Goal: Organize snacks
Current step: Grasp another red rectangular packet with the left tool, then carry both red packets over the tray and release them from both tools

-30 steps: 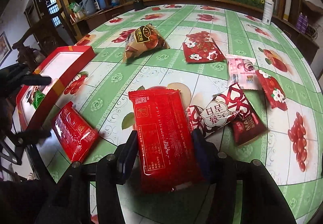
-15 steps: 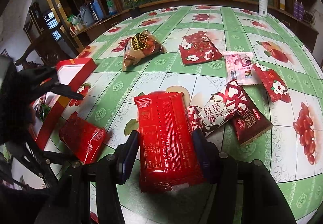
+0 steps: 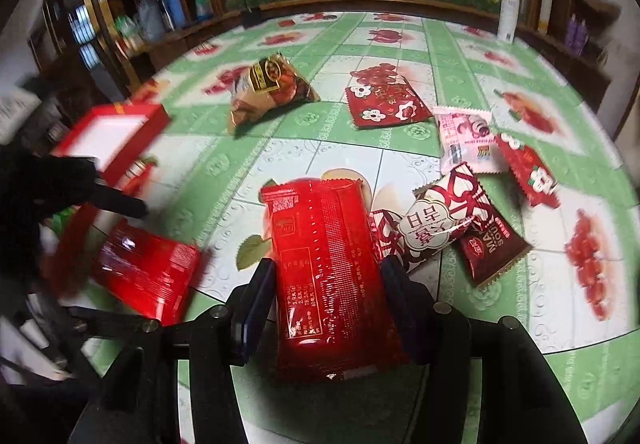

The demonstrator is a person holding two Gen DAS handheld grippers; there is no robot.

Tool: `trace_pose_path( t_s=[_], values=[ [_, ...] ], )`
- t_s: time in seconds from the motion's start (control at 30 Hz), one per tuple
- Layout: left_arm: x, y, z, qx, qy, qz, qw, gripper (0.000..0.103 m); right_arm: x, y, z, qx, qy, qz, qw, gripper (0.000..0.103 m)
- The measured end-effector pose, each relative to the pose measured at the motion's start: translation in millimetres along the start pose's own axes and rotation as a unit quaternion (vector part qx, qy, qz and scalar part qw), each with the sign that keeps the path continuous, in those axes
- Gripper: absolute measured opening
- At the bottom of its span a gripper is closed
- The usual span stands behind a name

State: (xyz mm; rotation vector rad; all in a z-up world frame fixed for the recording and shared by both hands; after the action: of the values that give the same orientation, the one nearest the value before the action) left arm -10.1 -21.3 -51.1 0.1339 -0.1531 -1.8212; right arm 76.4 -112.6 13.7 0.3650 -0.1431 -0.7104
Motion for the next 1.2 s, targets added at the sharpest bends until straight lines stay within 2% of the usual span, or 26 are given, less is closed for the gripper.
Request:
trace_pose_path(
  t_s=[0.07,0.17,0.23,0.37,0.53,0.77,0.97,1.2],
  values=[
    [1.4,1.3,2.6,0.004,0.001,0.011,0.9999,0.062,-5.9,2.5,-1.6,-0.004,-0.006,-0.006,1.000,0.053],
    [2.7,-2.8,6.6,0.013,0.003,0.041,0.9991,0.053,-10.8,5.6,-2.7,-0.009,-0.021,-0.011,1.000,0.051],
    [1.8,-3.8,9.4,0.026,-0.014,0.071,0.9970,0.048,-9.9,5.7,-2.5,-0.014,-0.018,-0.021,1.000,0.051],
    [-14.0,-3.6,11.9,0.049,-0.052,0.126,0.9895,0.046,-6.0,0.1,1.2,-0.015,-0.002,-0.040,0.999,0.051],
    [-25.4,-6.9,13.9,0.063,-0.086,0.164,0.9806,0.046,-1.6,-9.5,8.0,-0.015,0.026,-0.064,0.998,0.051],
    [-45.5,-18.4,24.0,0.087,-0.108,0.211,0.9676,0.046,-3.7,-16.1,23.0,0.000,0.061,-0.077,0.995,0.051],
    [-62.7,-37.9,56.4,0.137,-0.103,0.242,0.9550,0.046,-24.2,-7.0,36.4,0.018,0.084,-0.061,0.995,0.051],
    [-86.7,-80.2,108.2,0.195,-0.053,0.286,0.9366,0.046,-58.9,11.4,41.8,0.021,0.119,-0.033,0.992,0.051]
  ],
)
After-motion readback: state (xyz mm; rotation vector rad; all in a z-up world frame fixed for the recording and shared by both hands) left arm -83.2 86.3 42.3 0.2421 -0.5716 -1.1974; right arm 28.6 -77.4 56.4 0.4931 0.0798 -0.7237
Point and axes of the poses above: each gripper's, at about its wrist camera, not at the fingertips, and z roughly against the way its jaws point, x to its right, y to its top, the point moved 5 cm from there along -z, roughly the way its jaws point, and after that the axes turned 13 degrees about -x, right-handed, at the moved point
